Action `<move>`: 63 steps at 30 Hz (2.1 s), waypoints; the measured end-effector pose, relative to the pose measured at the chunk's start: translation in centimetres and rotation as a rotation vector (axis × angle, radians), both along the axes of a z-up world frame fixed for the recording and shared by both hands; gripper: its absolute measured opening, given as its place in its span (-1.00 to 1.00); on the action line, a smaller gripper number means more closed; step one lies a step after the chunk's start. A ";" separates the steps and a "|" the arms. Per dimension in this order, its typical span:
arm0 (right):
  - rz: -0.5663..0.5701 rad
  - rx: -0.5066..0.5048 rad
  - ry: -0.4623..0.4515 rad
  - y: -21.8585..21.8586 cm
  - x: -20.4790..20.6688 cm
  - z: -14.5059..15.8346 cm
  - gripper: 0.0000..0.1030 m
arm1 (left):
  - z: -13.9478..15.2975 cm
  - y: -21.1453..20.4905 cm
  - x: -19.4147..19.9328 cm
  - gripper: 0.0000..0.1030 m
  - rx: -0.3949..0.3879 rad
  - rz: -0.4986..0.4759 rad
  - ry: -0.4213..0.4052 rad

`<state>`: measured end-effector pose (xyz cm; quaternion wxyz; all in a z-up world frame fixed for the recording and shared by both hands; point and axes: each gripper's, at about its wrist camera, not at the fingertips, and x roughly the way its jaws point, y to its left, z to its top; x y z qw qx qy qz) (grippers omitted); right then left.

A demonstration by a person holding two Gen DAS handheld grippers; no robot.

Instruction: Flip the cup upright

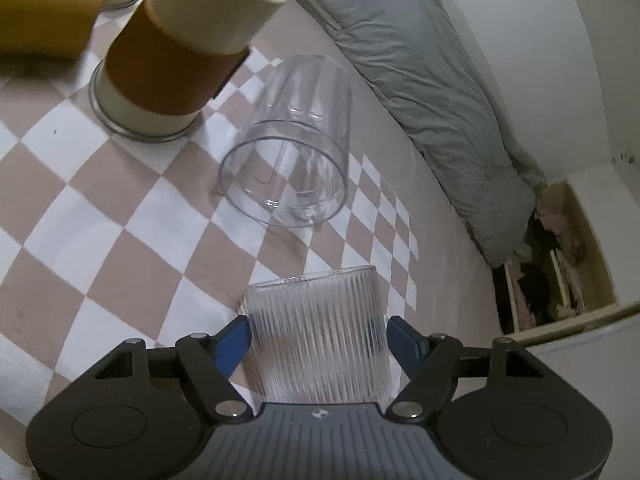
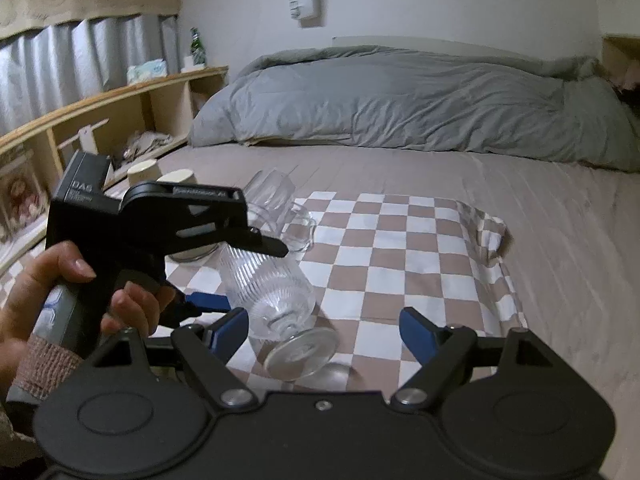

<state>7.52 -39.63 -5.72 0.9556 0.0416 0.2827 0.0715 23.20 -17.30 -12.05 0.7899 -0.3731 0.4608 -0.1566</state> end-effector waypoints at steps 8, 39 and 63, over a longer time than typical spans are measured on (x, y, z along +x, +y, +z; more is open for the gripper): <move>-0.086 0.070 -0.032 -2.3 -1.0 -0.3 0.46 | 2.4 -3.6 -1.5 0.42 0.136 -0.106 -0.165; -0.211 0.065 -0.092 -5.0 0.9 -8.4 -0.95 | 4.1 -16.9 -10.8 0.39 0.556 -0.510 -0.912; -0.327 0.023 -0.073 -5.1 -4.0 -0.6 0.63 | 10.5 -7.1 -11.7 1.00 0.462 -0.375 -0.783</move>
